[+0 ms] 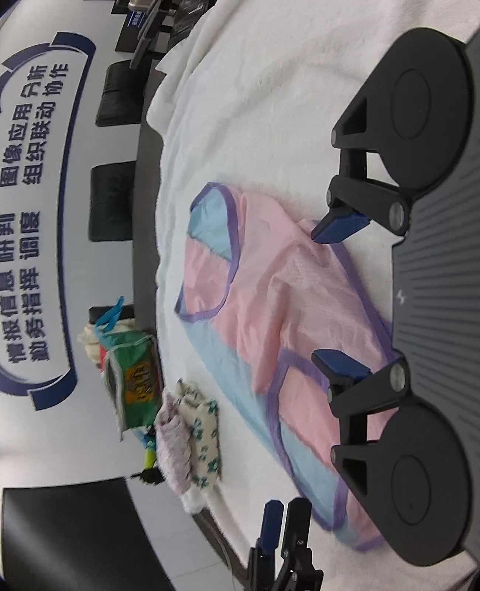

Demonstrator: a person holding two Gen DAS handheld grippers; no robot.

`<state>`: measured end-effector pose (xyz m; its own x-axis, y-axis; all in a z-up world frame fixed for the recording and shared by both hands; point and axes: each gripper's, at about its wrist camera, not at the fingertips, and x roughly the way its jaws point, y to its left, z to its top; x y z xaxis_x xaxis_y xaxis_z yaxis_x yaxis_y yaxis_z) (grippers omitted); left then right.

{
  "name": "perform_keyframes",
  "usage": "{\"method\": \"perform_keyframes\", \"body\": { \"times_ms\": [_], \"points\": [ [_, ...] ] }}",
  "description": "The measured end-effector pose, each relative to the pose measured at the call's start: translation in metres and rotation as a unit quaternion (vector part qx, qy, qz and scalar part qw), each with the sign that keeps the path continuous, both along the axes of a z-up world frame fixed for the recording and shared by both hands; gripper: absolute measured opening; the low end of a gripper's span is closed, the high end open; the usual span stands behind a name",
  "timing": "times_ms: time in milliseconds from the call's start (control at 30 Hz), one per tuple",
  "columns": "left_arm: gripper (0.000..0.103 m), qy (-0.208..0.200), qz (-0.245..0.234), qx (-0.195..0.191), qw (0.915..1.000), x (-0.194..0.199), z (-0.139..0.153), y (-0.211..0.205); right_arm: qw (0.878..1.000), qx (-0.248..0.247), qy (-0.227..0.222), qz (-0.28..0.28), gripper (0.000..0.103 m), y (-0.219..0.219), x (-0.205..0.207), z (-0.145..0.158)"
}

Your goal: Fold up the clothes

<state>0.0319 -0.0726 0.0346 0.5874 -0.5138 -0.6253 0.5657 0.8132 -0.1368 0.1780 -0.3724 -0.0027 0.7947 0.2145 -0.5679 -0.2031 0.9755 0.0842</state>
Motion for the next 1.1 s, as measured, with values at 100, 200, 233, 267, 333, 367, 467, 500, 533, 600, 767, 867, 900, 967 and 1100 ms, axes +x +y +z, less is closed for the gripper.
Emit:
{"method": "perform_keyframes", "body": {
  "times_ms": [100, 200, 233, 267, 333, 367, 467, 500, 533, 600, 767, 867, 900, 967, 1100],
  "points": [
    [0.056, 0.022, -0.012, 0.001, 0.9997, 0.023, -0.005, -0.017, 1.0, 0.003, 0.006, -0.001, 0.065, -0.002, 0.016, -0.003],
    [0.047, 0.033, -0.004, 0.021, 0.9992, 0.04, -0.016, -0.03, 0.999, 0.013, 0.034, -0.018, 0.063, -0.004, 0.039, -0.012],
    [0.039, 0.03, 0.0, 0.027, 0.9992, 0.042, -0.019, -0.032, 0.999, 0.006, 0.043, -0.016, 0.052, -0.001, 0.045, -0.015],
    [0.02, 0.029, 0.005, 0.022, 0.9993, 0.041, -0.021, -0.03, 0.999, -0.001, 0.051, -0.014, 0.044, 0.002, 0.051, -0.018],
    [0.009, 0.03, 0.018, 0.002, 0.9994, 0.038, -0.022, -0.018, 0.999, -0.037, 0.029, -0.007, 0.008, 0.012, 0.049, -0.012],
    [0.009, 0.027, 0.024, -0.01, 0.9993, 0.035, -0.021, -0.01, 0.999, -0.045, 0.013, 0.004, 0.008, 0.017, 0.046, -0.006],
    [0.015, 0.012, 0.04, -0.037, 0.9984, 0.023, -0.012, 0.014, 0.999, -0.041, -0.015, 0.011, 0.008, 0.022, 0.05, 0.008],
    [0.024, 0.01, 0.037, -0.042, 0.9984, 0.018, -0.01, 0.019, 0.999, -0.043, -0.024, 0.011, 0.008, 0.024, 0.052, 0.012],
    [0.029, 0.009, 0.03, -0.046, 0.9984, 0.013, -0.008, 0.023, 0.999, -0.041, -0.03, 0.016, 0.008, 0.026, 0.057, 0.014],
    [0.049, 0.009, 0.018, -0.054, 0.9984, 0.004, -0.006, 0.031, 0.999, -0.035, -0.031, 0.013, 0.009, 0.03, 0.068, 0.014],
    [0.052, 0.009, -0.006, -0.062, 0.998, -0.013, -0.015, 0.05, 0.998, -0.063, 0.015, 0.001, 0.03, 0.041, 0.089, -0.004],
    [0.052, 0.01, -0.02, -0.067, 0.9975, -0.023, -0.02, 0.061, 0.998, -0.056, -0.033, 0.009, 0.056, 0.035, 0.052, 0.009],
    [0.052, 0.01, -0.025, -0.069, 0.9972, -0.027, -0.022, 0.065, 0.998, -0.049, -0.04, 0.018, 0.062, 0.032, 0.038, 0.013],
    [0.052, 0.011, -0.034, -0.073, 0.9967, -0.033, -0.025, 0.072, 0.997, -0.034, -0.052, 0.038, 0.063, 0.025, 0.01, 0.021],
    [0.052, 0.009, -0.053, -0.077, 0.9956, -0.046, -0.031, 0.084, 0.996, -0.01, -0.047, 0.081, 0.063, 0.019, -0.035, 0.026]
  ]
}}
